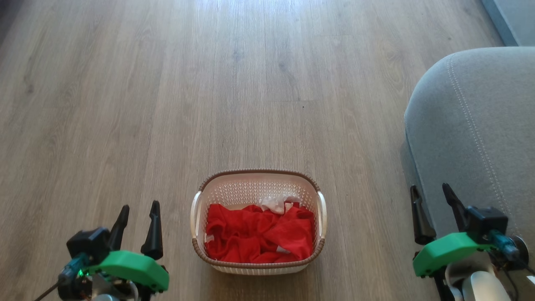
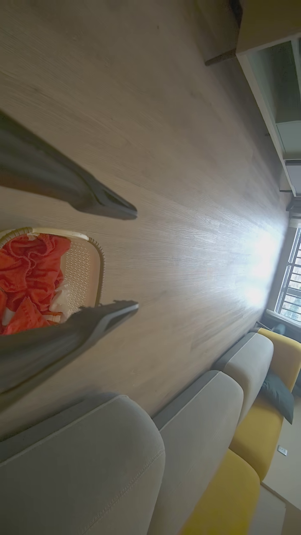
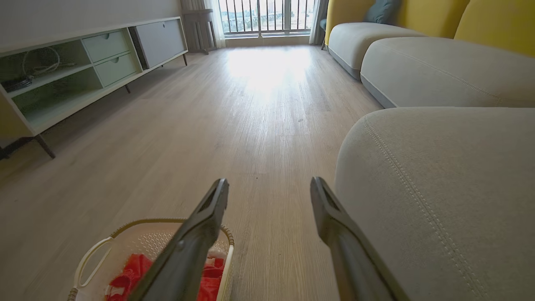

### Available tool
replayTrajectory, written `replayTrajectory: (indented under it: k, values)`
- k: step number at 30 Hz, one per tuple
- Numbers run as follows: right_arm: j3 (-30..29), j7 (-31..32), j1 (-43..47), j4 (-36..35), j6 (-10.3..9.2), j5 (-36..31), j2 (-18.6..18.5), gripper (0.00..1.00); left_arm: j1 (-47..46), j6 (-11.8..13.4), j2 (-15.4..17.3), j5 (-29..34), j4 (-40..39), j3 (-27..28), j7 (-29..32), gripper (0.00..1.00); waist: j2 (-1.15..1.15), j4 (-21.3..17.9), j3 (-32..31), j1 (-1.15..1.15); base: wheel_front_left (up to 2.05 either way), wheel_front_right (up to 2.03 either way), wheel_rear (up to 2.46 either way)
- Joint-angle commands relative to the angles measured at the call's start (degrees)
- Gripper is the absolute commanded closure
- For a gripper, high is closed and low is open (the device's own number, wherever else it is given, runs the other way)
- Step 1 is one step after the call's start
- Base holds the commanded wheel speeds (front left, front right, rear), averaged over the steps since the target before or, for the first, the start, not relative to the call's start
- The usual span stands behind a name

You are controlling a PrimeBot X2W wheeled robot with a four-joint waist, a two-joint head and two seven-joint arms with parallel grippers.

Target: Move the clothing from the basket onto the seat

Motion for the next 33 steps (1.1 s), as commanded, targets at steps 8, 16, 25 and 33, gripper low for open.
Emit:
replayTrajectory:
  k: [8,16,25,33]
  values:
    - [2.5,-2.1,-2.6,-2.0,-0.01,-6.6,-0.7,0.00,-1.4,0.6,0.6,7.0,-2.0,1.5,-2.3,0.00,0.00,0.1,0.2,0.00,0.00,0.00,0.00]
    - [3.5,-3.5,-2.4,-2.0,-0.01,-12.4,-0.7,0.00,-1.3,1.0,0.7,12.0,-1.4,1.9,-3.6,0.00,0.00,0.1,0.2,0.00,0.00,0.00,0.00]
    - [4.5,-4.6,-2.2,-1.7,-0.01,-15.3,-0.8,0.00,-1.6,1.5,0.7,14.4,0.4,2.8,-4.7,0.00,0.00,0.1,0.3,0.00,0.00,0.00,0.00]
    - [4.3,-4.6,-2.0,-0.8,-0.01,-11.1,-0.8,0.00,-1.8,1.6,0.7,13.0,1.4,3.3,-4.7,0.00,0.00,0.1,0.1,0.00,0.00,0.00,0.00]
